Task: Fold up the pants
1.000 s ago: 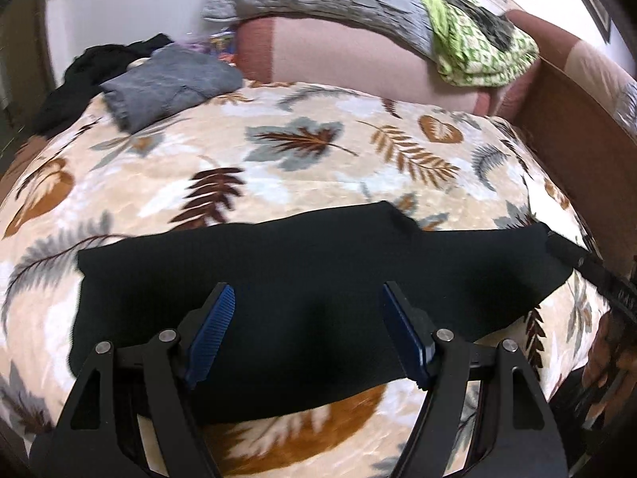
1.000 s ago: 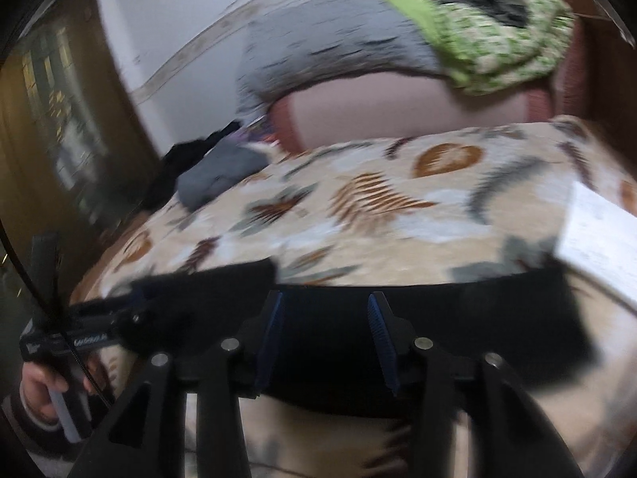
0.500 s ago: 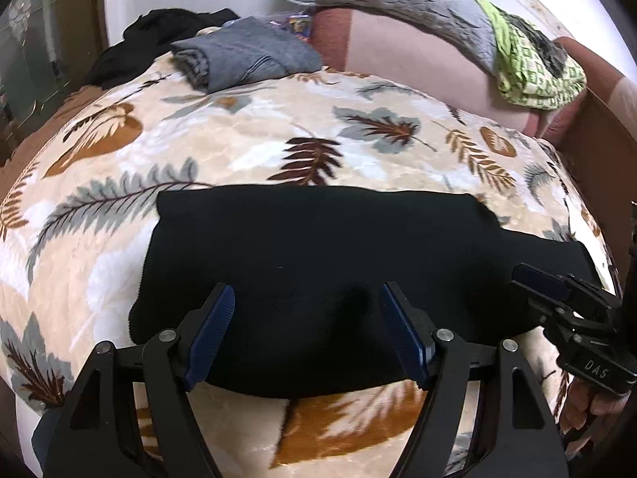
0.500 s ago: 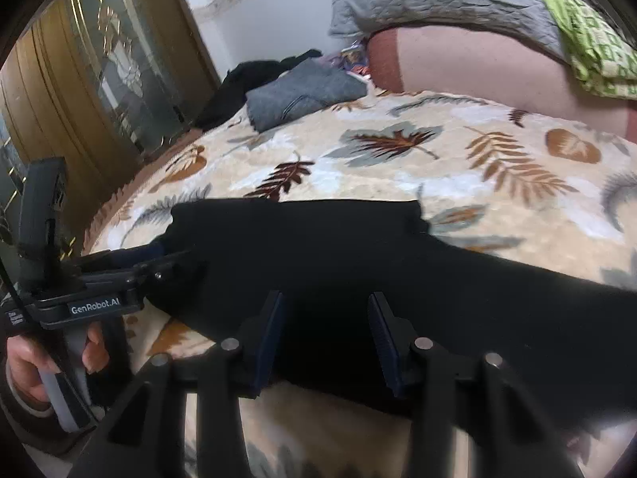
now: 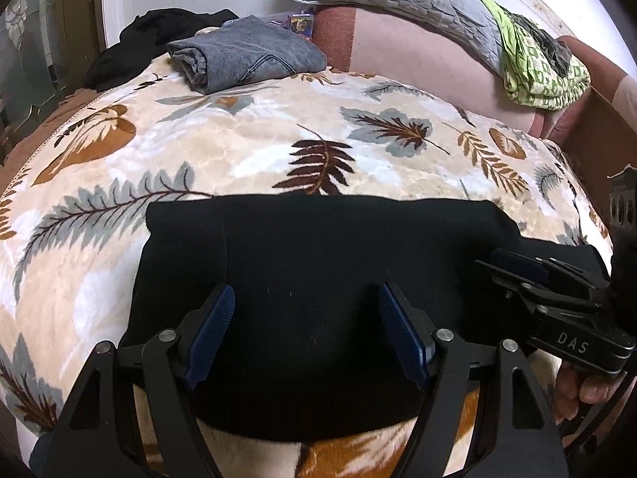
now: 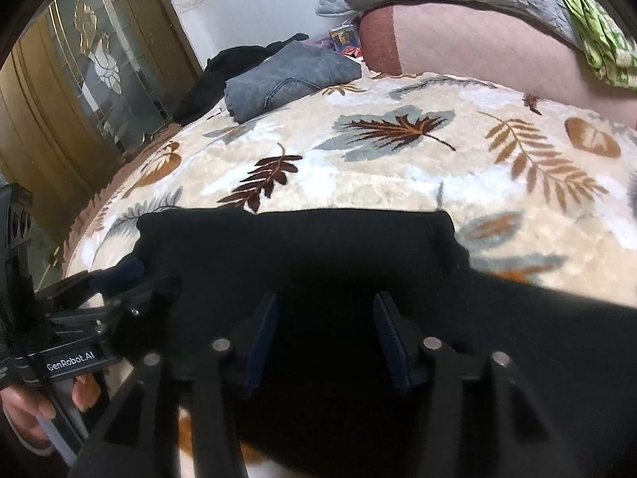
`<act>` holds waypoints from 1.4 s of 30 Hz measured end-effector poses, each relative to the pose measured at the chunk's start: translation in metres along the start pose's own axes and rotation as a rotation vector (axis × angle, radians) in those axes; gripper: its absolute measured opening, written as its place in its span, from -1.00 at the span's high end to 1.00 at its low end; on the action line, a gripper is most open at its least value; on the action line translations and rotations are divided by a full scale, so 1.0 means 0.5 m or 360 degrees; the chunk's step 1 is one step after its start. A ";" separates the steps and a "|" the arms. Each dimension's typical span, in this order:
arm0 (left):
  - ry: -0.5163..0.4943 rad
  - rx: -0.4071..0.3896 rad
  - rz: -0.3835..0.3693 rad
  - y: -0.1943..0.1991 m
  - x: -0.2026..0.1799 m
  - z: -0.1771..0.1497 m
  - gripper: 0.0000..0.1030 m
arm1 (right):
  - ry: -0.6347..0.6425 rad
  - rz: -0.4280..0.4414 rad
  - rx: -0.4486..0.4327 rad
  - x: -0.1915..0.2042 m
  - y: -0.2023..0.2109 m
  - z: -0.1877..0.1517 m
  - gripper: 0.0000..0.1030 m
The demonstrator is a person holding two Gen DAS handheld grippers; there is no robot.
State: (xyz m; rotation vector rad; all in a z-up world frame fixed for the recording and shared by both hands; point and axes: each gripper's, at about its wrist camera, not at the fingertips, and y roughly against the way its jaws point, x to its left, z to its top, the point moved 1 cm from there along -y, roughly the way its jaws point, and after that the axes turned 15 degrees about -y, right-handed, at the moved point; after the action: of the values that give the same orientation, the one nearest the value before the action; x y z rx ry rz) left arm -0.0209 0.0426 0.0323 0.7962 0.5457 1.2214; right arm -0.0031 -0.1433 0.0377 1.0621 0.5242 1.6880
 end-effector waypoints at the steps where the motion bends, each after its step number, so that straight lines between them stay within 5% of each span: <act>1: 0.0002 -0.0001 -0.0001 0.000 0.000 0.002 -0.45 | 0.0008 0.0006 -0.0008 0.003 0.006 0.001 0.00; 25: 0.0044 -0.0050 0.0043 0.013 0.012 0.000 -0.52 | 0.0014 0.0019 -0.0036 -0.015 0.070 -0.038 -0.10; 42: -0.0189 -0.0066 -0.0130 0.012 -0.145 0.058 -0.52 | -0.0266 -0.0154 -0.0202 -0.201 0.213 -0.061 -0.18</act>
State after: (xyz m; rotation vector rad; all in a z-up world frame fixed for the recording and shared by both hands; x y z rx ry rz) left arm -0.0223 -0.0333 0.0517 0.7984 0.4504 1.0995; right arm -0.0770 -0.2709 0.0632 1.0572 0.3506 1.5120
